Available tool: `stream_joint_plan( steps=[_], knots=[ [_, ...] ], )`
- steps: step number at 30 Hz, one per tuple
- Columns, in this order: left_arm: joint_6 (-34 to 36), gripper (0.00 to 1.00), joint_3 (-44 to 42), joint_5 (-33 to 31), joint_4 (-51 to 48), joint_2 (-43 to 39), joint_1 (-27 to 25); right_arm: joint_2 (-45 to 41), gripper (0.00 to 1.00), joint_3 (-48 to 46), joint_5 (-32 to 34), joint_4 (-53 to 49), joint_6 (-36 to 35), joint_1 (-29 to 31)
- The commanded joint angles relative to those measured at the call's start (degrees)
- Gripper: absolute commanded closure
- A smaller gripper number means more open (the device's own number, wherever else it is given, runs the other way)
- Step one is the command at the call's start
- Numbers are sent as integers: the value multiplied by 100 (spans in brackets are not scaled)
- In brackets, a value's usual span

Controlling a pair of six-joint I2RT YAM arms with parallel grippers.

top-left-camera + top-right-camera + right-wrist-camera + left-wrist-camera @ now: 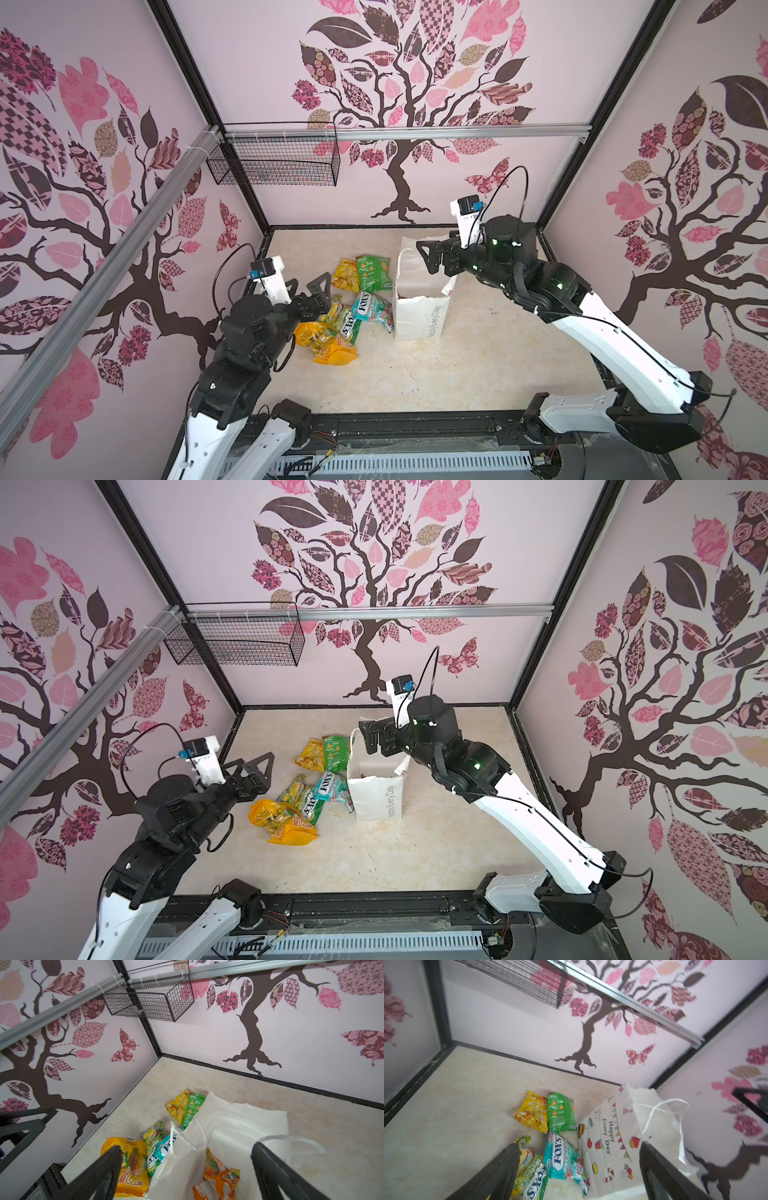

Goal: Take the snacks out of the paper bag
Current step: 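Lower the right gripper into the paper bag toward the orange rainbow packet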

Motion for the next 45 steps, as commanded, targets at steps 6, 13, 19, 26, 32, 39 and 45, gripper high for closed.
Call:
stream_joint_plan(
  steps=[6,13,19,26,32,39,45],
  knots=[
    [1478,8,896,3114,-186,829,-86,1416,3,2080,-989,-1805,266,-646],
    [1881,7,932,2957,-246,1092,-1471,2531,23,3165,-2112,-2428,395,-1428],
    [1923,7,802,2397,-316,1053,-1967,3052,38,3362,-2069,-2774,322,-1489],
    [2029,7,678,2339,-249,905,-1962,3345,49,2933,-2324,-2928,307,-1383],
    [2029,7,621,2198,-253,842,-1960,3340,56,2497,-2135,-2912,255,-1185],
    [1941,7,612,1906,-313,832,-1964,3154,57,1617,-2159,-2642,219,-1087],
    [1893,7,615,1861,-259,799,-1961,3045,58,996,-2169,-2490,101,-1037]
  ],
)
